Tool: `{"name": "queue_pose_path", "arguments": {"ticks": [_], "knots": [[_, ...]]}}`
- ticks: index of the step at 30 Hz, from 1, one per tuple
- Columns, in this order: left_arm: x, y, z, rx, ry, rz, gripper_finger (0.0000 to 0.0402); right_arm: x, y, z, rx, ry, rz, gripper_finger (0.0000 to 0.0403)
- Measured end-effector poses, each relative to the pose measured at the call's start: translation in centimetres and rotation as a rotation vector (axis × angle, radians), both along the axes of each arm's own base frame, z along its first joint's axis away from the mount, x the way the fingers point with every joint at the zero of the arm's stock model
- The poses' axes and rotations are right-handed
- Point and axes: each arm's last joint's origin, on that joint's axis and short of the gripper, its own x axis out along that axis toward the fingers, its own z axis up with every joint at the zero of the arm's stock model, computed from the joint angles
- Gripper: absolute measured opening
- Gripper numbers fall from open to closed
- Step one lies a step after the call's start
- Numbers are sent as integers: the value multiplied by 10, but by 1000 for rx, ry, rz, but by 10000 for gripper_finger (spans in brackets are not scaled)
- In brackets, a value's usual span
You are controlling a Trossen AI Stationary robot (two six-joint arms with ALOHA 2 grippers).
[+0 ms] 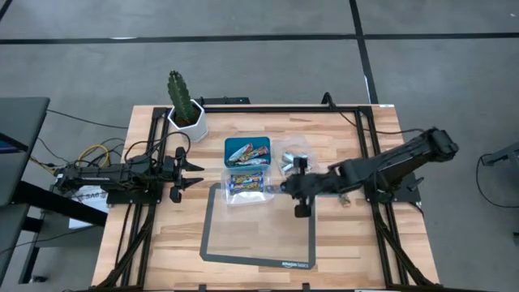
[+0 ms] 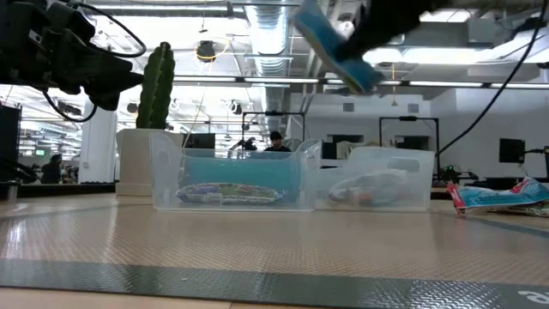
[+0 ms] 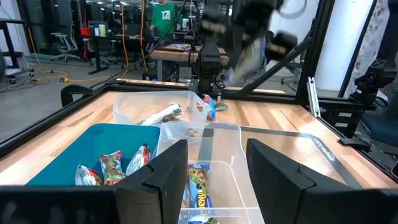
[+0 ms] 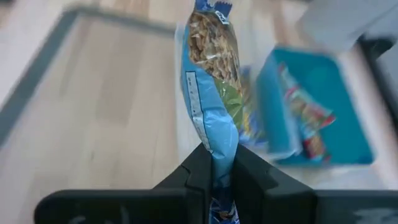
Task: Pick and place Granola Bars by type
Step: Put the blue granola bar into the left transparent bin
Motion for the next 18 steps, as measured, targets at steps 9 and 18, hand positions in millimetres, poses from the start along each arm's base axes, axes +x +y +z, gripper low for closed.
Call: {"name": "queue_pose_path", "arguments": {"ticks": [9, 18], "knots": [[0, 0, 0, 0, 0, 0, 158, -5, -14, 31, -19, -170, 13, 40], [0, 0, 0, 0, 0, 0, 158, 25, -27, 15, -52, -181, -27, 40]]}}
